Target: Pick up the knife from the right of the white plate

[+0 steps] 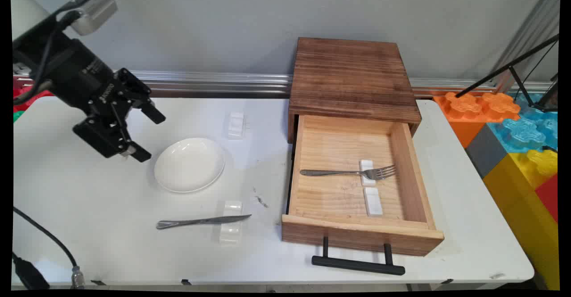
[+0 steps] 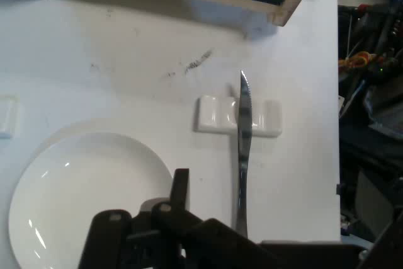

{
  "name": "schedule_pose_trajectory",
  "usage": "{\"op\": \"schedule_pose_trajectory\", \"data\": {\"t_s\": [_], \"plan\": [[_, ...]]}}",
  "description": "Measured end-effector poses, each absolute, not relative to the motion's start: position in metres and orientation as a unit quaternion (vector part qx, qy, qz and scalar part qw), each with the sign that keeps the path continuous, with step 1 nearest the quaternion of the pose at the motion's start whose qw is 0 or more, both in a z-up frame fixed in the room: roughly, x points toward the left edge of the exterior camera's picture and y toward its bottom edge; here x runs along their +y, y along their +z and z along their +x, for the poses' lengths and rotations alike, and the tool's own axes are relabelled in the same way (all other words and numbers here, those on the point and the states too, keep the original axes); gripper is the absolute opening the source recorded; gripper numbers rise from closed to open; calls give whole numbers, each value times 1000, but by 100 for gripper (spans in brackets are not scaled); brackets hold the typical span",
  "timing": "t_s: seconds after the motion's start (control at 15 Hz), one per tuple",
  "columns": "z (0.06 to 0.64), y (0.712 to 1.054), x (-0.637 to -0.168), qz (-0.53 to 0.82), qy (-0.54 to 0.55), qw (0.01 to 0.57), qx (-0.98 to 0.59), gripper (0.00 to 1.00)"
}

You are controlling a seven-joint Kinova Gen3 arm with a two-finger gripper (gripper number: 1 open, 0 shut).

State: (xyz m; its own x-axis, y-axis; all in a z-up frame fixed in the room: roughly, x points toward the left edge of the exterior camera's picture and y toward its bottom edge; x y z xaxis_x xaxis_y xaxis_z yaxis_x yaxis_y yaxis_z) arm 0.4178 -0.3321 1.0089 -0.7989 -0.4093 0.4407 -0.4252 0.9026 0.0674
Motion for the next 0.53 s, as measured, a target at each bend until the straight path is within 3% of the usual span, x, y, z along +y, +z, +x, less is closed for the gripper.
{"op": "schedule_pose_trajectory", "data": {"t_s": [0.53], "plan": [[410, 975, -331, 222, 4, 234, -946, 100]]}}
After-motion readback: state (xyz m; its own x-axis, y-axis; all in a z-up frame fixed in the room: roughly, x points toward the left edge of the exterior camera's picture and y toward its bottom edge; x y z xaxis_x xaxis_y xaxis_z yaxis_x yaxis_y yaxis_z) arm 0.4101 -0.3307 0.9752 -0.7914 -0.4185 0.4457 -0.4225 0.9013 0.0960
